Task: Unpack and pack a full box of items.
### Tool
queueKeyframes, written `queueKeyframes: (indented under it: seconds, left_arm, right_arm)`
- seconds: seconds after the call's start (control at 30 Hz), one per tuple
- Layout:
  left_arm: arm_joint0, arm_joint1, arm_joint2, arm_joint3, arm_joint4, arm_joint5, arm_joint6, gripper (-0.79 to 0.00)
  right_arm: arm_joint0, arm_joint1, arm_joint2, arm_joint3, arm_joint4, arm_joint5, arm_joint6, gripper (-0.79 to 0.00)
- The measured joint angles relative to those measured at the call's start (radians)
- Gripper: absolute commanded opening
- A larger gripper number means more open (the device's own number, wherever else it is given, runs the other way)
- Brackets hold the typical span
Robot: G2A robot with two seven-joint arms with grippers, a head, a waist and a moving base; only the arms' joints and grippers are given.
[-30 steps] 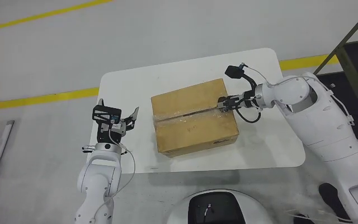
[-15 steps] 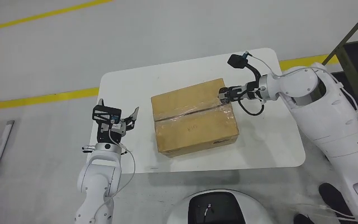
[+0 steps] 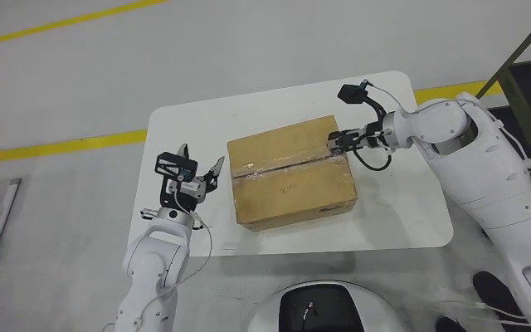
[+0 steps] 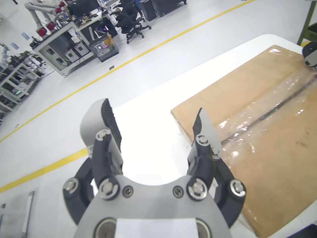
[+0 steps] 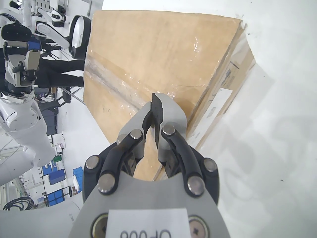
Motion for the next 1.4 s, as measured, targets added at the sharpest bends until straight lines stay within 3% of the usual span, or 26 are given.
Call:
queueKeyframes:
  seconds: [0.33,0.77,1.07,1.17,1.23,1.3,1.4]
  left_arm:
    - [-0.051,-0.011,0.123,0.071,-0.048,-0.052,-0.069,-0.785]
    - [-0.086,-0.017,0.183,0.117,-0.032,-0.049,-0.092,-0.785]
    - [-0.117,-0.023,0.210,0.175,0.005,-0.009,-0.169,-0.785]
    - [-0.122,-0.024,0.214,0.176,0.003,-0.007,-0.182,-0.785]
    - [-0.122,-0.025,0.215,0.174,0.004,-0.006,-0.185,-0.785]
    - [-0.121,-0.025,0.216,0.172,0.005,-0.004,-0.187,-0.785]
    - [-0.120,-0.025,0.215,0.165,0.004,-0.005,-0.190,-0.785]
  right_arm:
    - [0.000,0.005,-0.001,0.006,0.000,-0.003,-0.007,-0.785]
    - [-0.007,0.013,0.004,-0.001,0.001,0.001,-0.008,-0.785]
    - [-0.012,0.017,0.001,-0.011,0.004,0.004,-0.011,-0.785]
    - [-0.014,0.019,0.001,-0.014,0.002,0.005,-0.010,-0.656]
    - [-0.016,0.020,0.002,-0.016,0.000,0.006,-0.010,-0.613]
    - [-0.016,0.021,0.003,-0.020,0.000,0.007,-0.012,-0.508]
    - [-0.017,0.024,0.011,-0.027,0.002,0.011,-0.013,-0.496]
